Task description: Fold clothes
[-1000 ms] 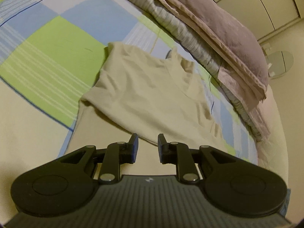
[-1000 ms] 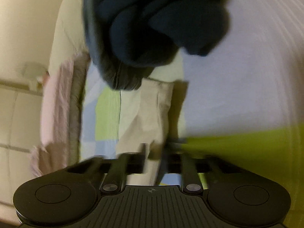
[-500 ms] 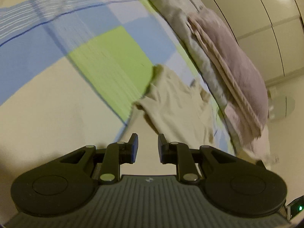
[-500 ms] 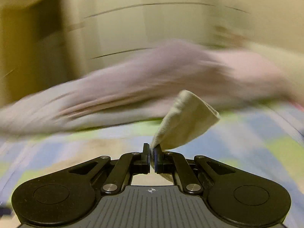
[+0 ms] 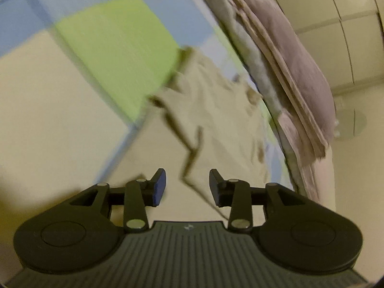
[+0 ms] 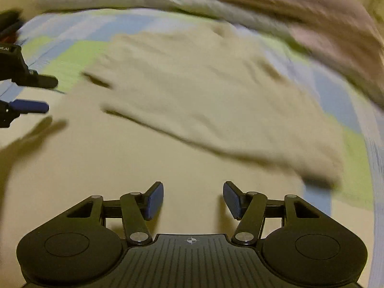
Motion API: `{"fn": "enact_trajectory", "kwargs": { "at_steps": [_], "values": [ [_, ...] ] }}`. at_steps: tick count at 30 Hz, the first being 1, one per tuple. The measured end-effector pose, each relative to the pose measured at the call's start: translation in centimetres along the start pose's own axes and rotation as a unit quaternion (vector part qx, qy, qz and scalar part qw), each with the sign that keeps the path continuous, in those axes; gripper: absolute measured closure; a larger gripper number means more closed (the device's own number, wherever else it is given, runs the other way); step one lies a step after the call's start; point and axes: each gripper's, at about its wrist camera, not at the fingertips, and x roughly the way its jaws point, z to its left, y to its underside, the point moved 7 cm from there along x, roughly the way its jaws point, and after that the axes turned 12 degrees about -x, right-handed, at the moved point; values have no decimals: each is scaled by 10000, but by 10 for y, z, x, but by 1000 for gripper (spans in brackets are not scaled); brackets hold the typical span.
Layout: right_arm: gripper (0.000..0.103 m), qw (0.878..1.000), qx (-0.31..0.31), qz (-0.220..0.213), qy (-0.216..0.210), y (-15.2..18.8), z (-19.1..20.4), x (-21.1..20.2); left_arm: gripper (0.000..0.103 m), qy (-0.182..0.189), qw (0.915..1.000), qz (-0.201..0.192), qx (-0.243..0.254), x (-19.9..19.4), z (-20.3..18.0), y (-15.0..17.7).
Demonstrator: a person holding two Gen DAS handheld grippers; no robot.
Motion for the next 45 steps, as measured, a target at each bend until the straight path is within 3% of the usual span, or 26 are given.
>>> {"fn": "enact_trajectory", "kwargs": {
  "at_steps": [5,7,8,9,10,12,14,17,19,21,24,29,30,31,32,33,35,37,39,41,45],
  "values": [
    [44,9923,1229,152,-74,33,-46,-5,58,-462,9950,146,879,55,-23,4],
    [44,9910,1333,89,-41,35,-46,-6,60,-634,9915,192,1118,69,-28,8],
    [44,9913,1310,82,16,35,-44,-6,76,-624,9891,293,1301,73,-35,12],
    [44,9916,1288,75,73,34,-41,-6,99,-614,9862,393,1484,78,-41,16],
    [44,9923,1225,69,148,35,-38,-6,101,-597,9836,512,1622,77,-45,21],
    [44,9927,1176,75,238,33,-35,-4,101,-227,9778,152,2077,59,-74,16],
    [44,9927,1177,98,246,34,-35,-2,101,238,9637,-370,2632,32,-109,7],
    [44,9933,1126,167,213,37,-41,-3,101,269,9551,-1064,2751,-1,-122,-35],
    [44,9937,1062,201,283,31,-43,-5,101,-60,9476,-1321,2907,-14,-110,-59],
    [44,9924,1149,31,428,21,-50,-8,101,-408,9484,-1330,2850,-18,-88,-79],
    [44,9910,1153,-299,617,1,-62,0,101,-613,9558,-1181,2623,-8,-63,-86],
    [45,9883,732,-634,1175,-30,-85,36,101,-537,9592,-1401,2398,-10,-51,-96],
    [45,9872,649,-622,1321,-34,-92,42,101,-471,9578,-1524,2391,-17,-54,-98],
    [61,9837,680,-795,1463,-37,-102,38,101,-443,9534,-1674,2472,-24,-55,-103],
    [65,9809,827,-892,1521,-36,-114,35,101,-414,9486,-1824,2552,-30,-56,-108],
    [65,9779,985,-976,1568,-34,-125,31,100,-465,9499,-1725,2565,-28,-52,-109],
    [65,9805,1231,-718,1356,-25,-137,38,100,-709,9514,-1446,2626,-19,-38,-107],
    [65,9820,1315,-450,1278,-14,-141,50,100,-1132,9430,-1207,2888,-3,-21,-99],
    [65,9770,1778,-528,1053,-8,-150,50,99,-1418,9499,-915,2629,10,6,-96],
    [65,9743,2014,-521,860,-6,-157,47,95,-1309,9610,-978,2229,9,20,-98],
    [65,9808,1781,-430,670,-1,-156,36,87,-1176,9729,-1413,1401,-15,28,-104]
  ]
}}
